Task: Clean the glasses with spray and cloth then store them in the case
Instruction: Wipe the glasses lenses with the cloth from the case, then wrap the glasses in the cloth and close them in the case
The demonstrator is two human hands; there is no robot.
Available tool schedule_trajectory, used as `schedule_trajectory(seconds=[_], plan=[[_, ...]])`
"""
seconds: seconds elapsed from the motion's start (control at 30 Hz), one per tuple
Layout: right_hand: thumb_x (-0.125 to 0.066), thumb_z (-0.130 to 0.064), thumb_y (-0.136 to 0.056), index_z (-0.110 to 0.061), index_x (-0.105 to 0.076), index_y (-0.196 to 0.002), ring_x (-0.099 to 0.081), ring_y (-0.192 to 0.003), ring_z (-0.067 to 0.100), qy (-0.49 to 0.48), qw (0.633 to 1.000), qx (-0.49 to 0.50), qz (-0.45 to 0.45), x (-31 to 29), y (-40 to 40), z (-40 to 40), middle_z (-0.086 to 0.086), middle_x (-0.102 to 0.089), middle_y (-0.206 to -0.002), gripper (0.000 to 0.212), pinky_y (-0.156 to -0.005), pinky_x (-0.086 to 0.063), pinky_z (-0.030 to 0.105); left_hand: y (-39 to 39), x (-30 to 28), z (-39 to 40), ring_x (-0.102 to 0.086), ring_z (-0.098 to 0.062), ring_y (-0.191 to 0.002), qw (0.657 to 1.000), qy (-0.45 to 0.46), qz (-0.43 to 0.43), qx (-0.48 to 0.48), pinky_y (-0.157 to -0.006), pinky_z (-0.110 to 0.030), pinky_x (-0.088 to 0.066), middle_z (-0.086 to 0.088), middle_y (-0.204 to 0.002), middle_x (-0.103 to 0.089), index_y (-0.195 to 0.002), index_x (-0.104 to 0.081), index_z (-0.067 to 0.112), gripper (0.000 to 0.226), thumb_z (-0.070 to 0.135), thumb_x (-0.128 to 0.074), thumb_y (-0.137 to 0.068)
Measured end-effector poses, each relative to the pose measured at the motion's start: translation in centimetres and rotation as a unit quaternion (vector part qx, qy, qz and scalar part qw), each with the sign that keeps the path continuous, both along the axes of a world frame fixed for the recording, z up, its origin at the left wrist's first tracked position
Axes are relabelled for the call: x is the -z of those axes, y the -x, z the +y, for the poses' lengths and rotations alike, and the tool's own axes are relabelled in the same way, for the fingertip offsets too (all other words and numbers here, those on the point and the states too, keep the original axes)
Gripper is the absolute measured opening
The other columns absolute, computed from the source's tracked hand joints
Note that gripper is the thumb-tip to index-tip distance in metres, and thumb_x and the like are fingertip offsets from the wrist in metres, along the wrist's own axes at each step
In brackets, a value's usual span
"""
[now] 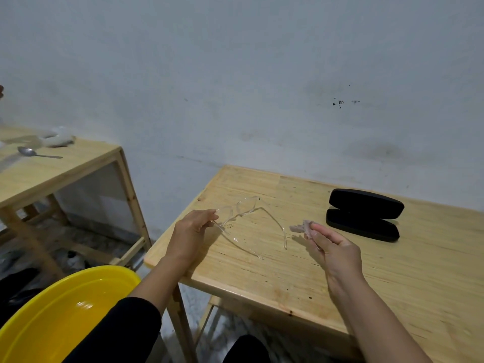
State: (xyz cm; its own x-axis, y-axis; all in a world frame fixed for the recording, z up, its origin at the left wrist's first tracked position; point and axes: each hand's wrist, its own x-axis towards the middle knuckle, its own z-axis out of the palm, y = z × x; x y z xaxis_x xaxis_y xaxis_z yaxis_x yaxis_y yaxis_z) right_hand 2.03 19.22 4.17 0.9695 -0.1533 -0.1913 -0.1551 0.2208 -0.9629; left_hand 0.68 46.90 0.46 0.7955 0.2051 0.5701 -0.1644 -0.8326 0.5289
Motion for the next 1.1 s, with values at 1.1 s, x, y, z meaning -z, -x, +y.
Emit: schedule_trajectory(seconds=[1.1], plan=[[-0.068, -0.024, -0.08, -0.024, -0.069, -0.096, -0.062, -0.092, 0.008, 0.268, 0.959, 0.041, -0.082, -3.1, -0.5, -10.2, -0.007, -0.069, -0.094, 0.016, -0.077, -0.051, 0.025, -5.2, -6.7, -23.9, -0.065, -0.005, -0.068, 0.932, 0.286, 0.142, 0.169, -0.066, -0.018, -0.046, 0.009, -0.064, -0.068, -0.068, -0.068, 0.022, 0.023, 0.035, -0.061, -0.085]])
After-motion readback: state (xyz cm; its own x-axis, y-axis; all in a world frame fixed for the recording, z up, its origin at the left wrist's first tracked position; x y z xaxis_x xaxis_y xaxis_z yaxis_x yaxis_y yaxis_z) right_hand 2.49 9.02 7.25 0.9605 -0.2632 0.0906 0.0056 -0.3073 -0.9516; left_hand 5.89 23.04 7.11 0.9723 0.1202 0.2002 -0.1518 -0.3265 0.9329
